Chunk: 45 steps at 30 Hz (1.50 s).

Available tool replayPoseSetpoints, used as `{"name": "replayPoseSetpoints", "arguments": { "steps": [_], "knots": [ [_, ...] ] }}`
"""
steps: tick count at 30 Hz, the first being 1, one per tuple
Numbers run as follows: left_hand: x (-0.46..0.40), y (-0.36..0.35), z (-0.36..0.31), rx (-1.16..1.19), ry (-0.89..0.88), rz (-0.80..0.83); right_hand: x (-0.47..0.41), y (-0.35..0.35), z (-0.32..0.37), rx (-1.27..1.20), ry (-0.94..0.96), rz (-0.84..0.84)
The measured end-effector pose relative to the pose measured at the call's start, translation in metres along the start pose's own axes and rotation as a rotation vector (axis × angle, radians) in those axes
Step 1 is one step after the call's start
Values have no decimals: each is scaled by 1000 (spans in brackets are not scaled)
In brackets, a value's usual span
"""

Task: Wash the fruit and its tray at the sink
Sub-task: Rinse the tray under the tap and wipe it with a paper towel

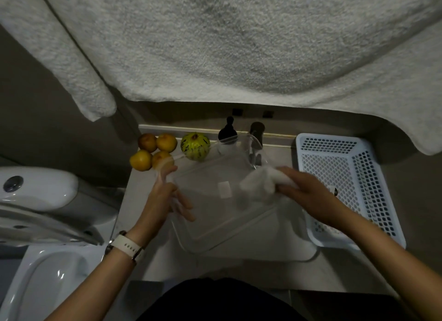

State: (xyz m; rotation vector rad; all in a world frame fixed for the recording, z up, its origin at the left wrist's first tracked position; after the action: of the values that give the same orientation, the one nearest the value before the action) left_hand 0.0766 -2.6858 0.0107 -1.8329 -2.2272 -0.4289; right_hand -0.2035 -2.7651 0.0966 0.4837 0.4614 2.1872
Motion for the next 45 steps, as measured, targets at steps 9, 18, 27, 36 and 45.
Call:
{"name": "replayPoseSetpoints", "arguments": {
  "steps": [9, 18, 27, 36, 45],
  "knots": [
    [13, -14, -17, 50, -104, -2, -51, -70, 6, 446, -130, -425],
    [11, -1, -34, 72, -167, -156, -80, -129, 60, 5, 136, -226],
    [2, 22, -37, -22, -230, -236, -46, -168, 70, 124, 264, 149],
    [-7, 20, -38, 27, -216, -142, -14, -140, 49, 376, 197, 144],
    [-10, 22, -42, 10, -221, -71, -15, -68, -14, 705, -109, -76]
  ]
}}
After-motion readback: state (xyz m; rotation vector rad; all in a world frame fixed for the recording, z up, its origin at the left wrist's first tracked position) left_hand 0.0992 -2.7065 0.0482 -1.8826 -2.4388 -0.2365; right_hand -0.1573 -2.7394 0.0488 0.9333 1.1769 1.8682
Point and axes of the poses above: each hand's wrist, its own x-axis away from the middle knuckle, its own y-axis out of the back of the hand, z = x × y, the point moved 10 cm from there along -x, towards the middle knuckle, and after that the axes turned 6 degrees about -x, right-handed, at the moved point
